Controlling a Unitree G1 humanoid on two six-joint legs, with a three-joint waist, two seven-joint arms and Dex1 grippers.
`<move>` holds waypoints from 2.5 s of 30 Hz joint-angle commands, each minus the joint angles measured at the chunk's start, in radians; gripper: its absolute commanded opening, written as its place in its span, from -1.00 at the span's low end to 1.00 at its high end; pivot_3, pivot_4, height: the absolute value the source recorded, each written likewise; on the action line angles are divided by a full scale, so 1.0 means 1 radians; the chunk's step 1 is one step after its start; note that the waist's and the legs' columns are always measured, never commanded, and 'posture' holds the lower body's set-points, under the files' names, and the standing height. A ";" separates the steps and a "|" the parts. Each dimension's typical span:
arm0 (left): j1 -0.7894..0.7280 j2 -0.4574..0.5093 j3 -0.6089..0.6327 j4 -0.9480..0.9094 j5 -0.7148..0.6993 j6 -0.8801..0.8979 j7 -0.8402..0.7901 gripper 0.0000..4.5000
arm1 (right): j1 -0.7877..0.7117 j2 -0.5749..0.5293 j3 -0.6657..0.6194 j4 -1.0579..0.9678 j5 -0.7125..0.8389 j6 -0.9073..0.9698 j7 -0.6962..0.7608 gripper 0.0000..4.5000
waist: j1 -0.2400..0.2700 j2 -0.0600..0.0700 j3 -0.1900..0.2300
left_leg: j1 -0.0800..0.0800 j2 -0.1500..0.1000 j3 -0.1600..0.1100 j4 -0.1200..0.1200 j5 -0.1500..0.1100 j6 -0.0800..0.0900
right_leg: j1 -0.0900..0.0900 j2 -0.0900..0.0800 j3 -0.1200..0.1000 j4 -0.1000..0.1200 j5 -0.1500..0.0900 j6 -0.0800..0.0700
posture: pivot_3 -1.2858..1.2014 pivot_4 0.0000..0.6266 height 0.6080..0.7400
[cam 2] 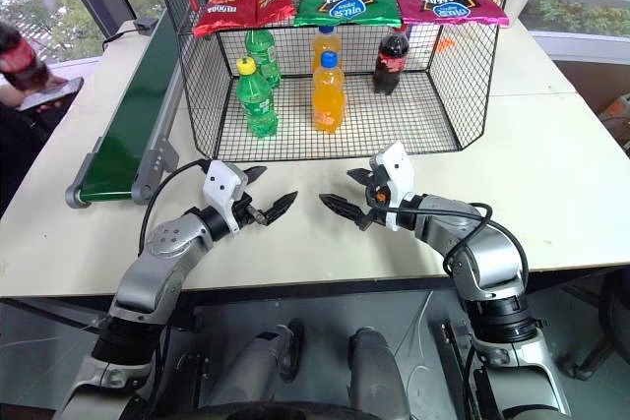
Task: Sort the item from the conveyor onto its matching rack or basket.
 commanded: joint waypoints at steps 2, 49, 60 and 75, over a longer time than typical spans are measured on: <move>0.004 0.001 0.022 -0.036 -0.023 -0.023 -0.010 1.00 | 0.003 0.000 -0.009 -0.050 0.014 -0.008 -0.002 0.95 | 0.000 0.000 0.000 | 0.000 0.000 0.000 0.000 0.000 0.000 | 0.000 0.000 0.000 0.000 0.000 0.000 | 0.03 -0.52 0.97; 0.020 0.012 0.011 -0.050 -0.019 0.002 0.012 1.00 | -0.005 -0.001 -0.007 -0.050 0.010 -0.021 0.008 0.95 | 0.000 0.000 0.000 | 0.000 0.000 0.000 0.000 0.000 0.000 | 0.000 0.000 0.000 0.000 0.000 0.000 | 0.03 -0.52 0.97; 0.022 0.016 0.011 -0.058 -0.019 0.005 0.007 1.00 | -0.007 -0.002 -0.009 -0.060 0.023 -0.012 0.015 0.95 | 0.000 0.000 0.000 | 0.000 0.000 0.000 0.000 0.000 0.000 | 0.000 0.000 0.000 0.000 0.000 0.000 | 0.03 -0.52 0.97; 0.012 0.040 0.202 -0.256 -0.041 0.094 0.180 1.00 | -0.077 -0.012 0.004 -0.112 0.063 0.005 0.060 0.95 | 0.000 0.000 0.000 | -0.001 0.000 -0.001 0.000 0.000 0.000 | 0.000 0.000 0.000 -0.001 -0.002 0.003 | 0.03 -0.52 0.97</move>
